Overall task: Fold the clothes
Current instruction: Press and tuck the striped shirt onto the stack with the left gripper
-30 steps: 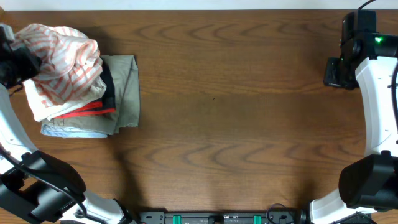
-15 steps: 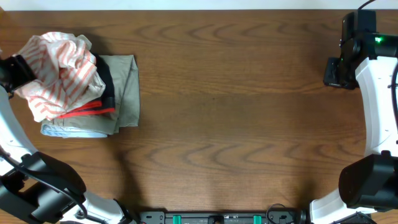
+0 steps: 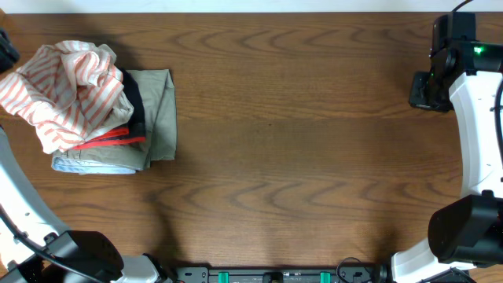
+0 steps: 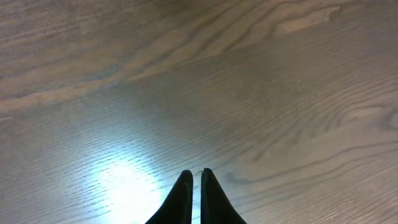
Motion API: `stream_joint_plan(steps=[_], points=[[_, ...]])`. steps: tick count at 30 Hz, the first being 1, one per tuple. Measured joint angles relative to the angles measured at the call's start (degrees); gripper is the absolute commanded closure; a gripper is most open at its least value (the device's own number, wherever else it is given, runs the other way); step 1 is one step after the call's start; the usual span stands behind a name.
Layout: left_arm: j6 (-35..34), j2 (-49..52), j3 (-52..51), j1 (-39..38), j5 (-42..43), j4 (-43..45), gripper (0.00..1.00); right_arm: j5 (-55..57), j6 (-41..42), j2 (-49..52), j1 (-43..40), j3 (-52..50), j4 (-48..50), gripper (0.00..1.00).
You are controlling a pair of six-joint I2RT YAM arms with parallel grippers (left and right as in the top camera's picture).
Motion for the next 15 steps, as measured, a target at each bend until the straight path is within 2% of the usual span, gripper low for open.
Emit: stream_joint_plan(steps=[4,5,8,11,15], points=[[-4.2,4.4,0.1,0.0,3.7,1.5,0.3,0.0,0.0,0.0,0.0,0.0,-0.1,0.95],[-5.0,6.8,0.1,0.0,5.4,2.4,0.24,-0.1,0.0,0.0,0.0,0.0,-0.3,0.95],[-6.4,13.4,0.1,0.0,10.9,3.9,0.21,-0.2,0.0,0.0,0.0,0.0,-0.6,0.95],[-7.4,20.3,0.0,-0.1,18.5,3.2,0.21,-0.2,0.0,0.0,0.0,0.0,-0.7,0.95],[-6.1,27.4,0.0,-0.5,28.8,-2.5,0.25,-0.2,0.0,0.0,0.0,0.0,-0.8,0.95]])
